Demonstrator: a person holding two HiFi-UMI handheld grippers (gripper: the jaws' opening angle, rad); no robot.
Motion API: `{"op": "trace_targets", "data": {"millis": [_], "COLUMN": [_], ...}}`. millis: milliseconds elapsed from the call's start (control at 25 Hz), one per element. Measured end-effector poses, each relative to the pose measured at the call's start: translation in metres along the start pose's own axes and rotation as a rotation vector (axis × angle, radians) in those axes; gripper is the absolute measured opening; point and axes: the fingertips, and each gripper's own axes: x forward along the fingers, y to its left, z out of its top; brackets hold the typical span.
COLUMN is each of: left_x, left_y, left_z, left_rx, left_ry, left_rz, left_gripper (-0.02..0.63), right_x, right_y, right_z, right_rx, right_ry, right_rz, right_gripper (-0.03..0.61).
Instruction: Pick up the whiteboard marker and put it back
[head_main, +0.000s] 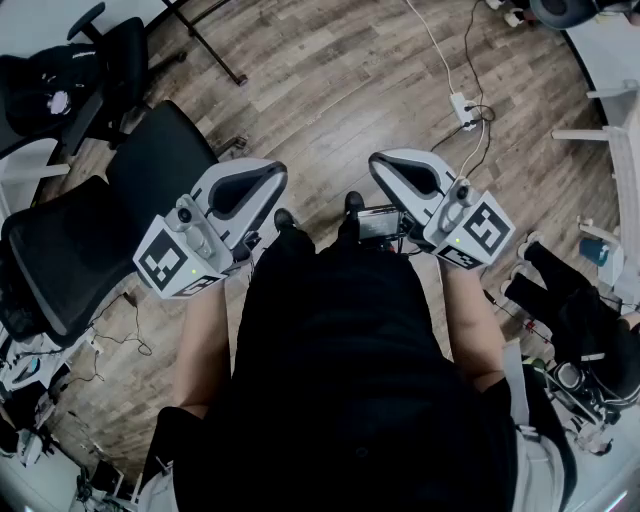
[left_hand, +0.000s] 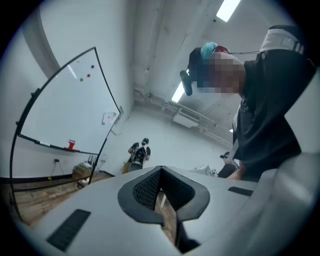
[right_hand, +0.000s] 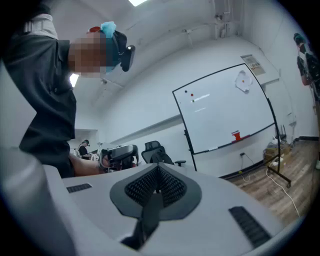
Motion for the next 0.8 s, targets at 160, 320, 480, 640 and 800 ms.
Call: {"op": "trace_targets", "data": {"millis": [160,320,480,640,800], "left_x": [-0.006,-0.009,-0.002,0.026,0.072], "left_y": [0.018,0.025,0.025,0.015,0.009], "left_z": [-0.018,-0.022,-0.037,-0.043,-0.039], "left_rx": [0.015,-0.005,-0.046,-0.069,-0.018], "left_ry": [0.079,0.07,0.083,0.087,0.092], "left_rz": [0.052,0.085,0.075,0.02,0.007], "left_gripper": [0.012,0.012,0.012,0.012,0.012], "right_x": [-0.005,-0.009,-0.003,-0.013,-0.045], "right_y": [-0.009,-0.02,-0.029,-0.037,-0.055], "right_z": [-0.008,-0.022,-0.024,-0.02,-0.006], "right_rx": [0.013,0.028,0.019,-0.042,-0.085], "right_ry": [0.032,0.088,0.11,0.124,0.09], "right_rz": [0.007,0.017,0.051,0.047,0.027], "right_gripper": [0.02,0.02,0.02,0.02,0.02]}}
